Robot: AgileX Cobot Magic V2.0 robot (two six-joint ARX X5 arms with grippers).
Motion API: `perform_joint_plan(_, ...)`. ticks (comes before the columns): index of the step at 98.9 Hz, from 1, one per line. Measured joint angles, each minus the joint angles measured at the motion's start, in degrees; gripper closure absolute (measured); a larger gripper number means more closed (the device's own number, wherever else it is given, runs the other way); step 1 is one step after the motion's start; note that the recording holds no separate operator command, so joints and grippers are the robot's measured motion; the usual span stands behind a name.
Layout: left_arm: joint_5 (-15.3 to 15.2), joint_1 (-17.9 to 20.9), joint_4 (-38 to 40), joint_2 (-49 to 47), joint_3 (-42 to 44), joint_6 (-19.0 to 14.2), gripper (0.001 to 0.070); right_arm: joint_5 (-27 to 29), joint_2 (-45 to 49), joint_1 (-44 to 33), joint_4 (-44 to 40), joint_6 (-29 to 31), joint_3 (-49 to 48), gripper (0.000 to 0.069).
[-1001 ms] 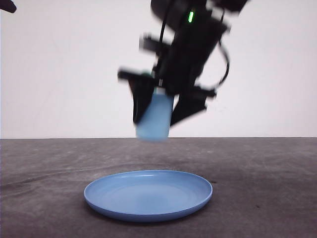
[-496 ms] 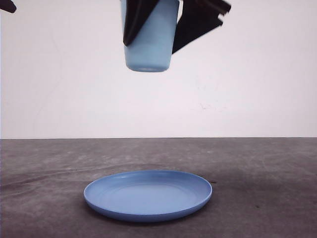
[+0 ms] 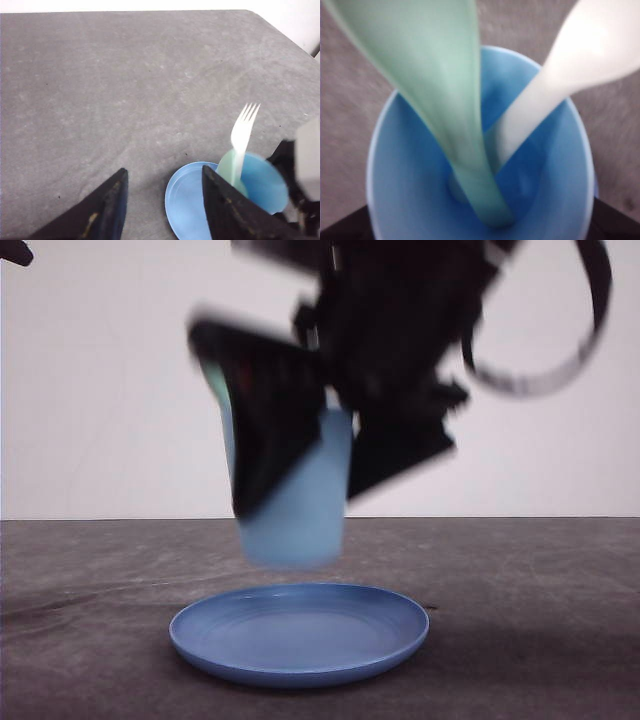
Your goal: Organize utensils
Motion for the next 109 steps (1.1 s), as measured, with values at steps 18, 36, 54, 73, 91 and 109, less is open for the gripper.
perform_joint_plan(18,0.0,0.0,0.0,0.2,0.0,0.0,0.0433,0.5,4.2,-0.1,3.6,0.6,-0.4,0.0292)
perform_joint_plan(36,0.0,0.0,0.0,0.4,0.0,0.0,0.0433,1.1,6.6,-0.1,4.5,1.0,-0.3,0.0294)
perform_joint_plan(54,0.0,0.0,0.0,0.4,0.0,0.0,0.0433,0.9,6.6,0.0,4.3,1.9,-0.3,0.0220)
perform_joint_plan(73,0.0,0.0,0.0,0.4,0.0,0.0,0.0433,0.1,5.0,0.0,-1.7,2.3,0.0,0.0058)
perform_joint_plan(91,0.0,0.0,0.0,0.4,0.0,0.0,0.0433,0.1,-3.3,0.0,-6.3,2.3,3.5,0.0049)
perform_joint_plan(109,0.0,0.0,0.0,0.3,0.0,0.0,0.0433,1.2,-13.5,0.1,-12.9,2.0,6.2,0.0049)
